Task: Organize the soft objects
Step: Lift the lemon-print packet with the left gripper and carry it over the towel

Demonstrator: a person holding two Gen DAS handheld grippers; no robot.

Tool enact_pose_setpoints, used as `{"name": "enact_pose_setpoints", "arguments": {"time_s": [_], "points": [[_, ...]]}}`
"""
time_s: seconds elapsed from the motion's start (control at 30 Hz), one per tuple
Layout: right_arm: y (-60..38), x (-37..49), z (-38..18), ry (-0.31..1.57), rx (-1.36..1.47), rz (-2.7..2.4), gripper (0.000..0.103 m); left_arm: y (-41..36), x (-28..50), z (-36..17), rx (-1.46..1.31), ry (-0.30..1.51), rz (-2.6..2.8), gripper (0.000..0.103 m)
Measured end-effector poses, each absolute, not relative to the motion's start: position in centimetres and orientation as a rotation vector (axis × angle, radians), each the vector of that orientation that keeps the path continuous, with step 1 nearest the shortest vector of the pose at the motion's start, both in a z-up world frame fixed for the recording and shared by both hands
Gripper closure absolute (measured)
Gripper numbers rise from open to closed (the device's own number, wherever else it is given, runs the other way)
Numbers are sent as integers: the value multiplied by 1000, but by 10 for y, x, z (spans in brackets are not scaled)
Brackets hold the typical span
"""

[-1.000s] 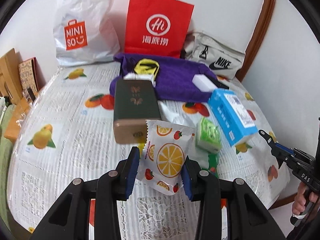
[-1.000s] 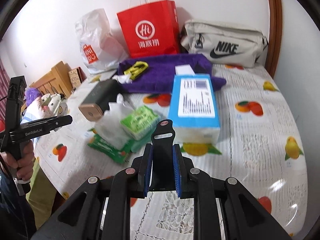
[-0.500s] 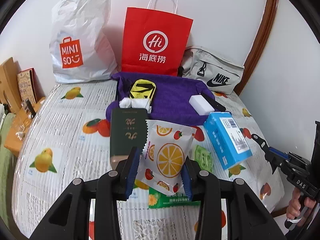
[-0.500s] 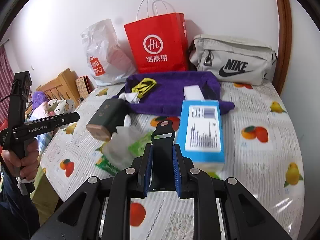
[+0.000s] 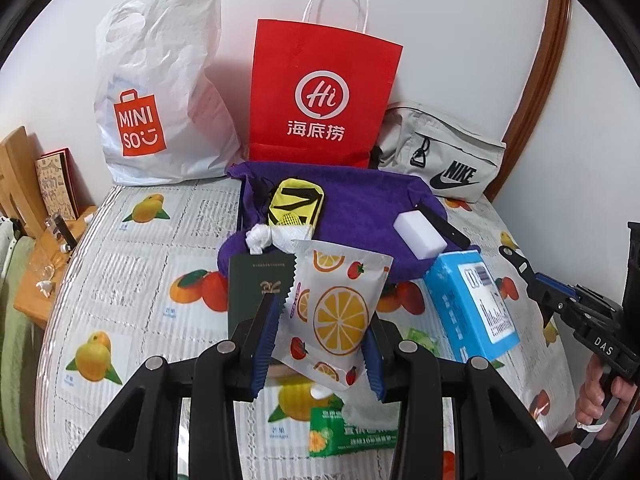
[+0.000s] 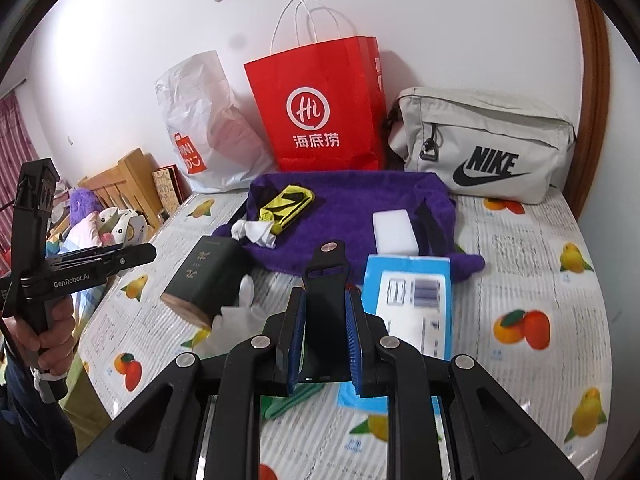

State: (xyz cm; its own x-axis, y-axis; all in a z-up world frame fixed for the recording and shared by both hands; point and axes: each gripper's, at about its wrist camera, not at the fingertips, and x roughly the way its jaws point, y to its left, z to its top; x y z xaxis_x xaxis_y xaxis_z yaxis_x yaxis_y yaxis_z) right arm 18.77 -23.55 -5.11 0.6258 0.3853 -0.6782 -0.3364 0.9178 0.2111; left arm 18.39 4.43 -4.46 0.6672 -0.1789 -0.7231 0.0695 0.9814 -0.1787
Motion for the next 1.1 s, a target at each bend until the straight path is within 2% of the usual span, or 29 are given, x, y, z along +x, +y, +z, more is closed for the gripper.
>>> {"name": "enact_pose_setpoints", "arguments": {"time_s": [0.67,1.1], "points": [[-220,291,-78,834,44,418,83,51,250,-61,-123,870,-110,66],[-252,361,-105,884,-23,309,83,44,303,-82,-116,915,-112,66]]}}
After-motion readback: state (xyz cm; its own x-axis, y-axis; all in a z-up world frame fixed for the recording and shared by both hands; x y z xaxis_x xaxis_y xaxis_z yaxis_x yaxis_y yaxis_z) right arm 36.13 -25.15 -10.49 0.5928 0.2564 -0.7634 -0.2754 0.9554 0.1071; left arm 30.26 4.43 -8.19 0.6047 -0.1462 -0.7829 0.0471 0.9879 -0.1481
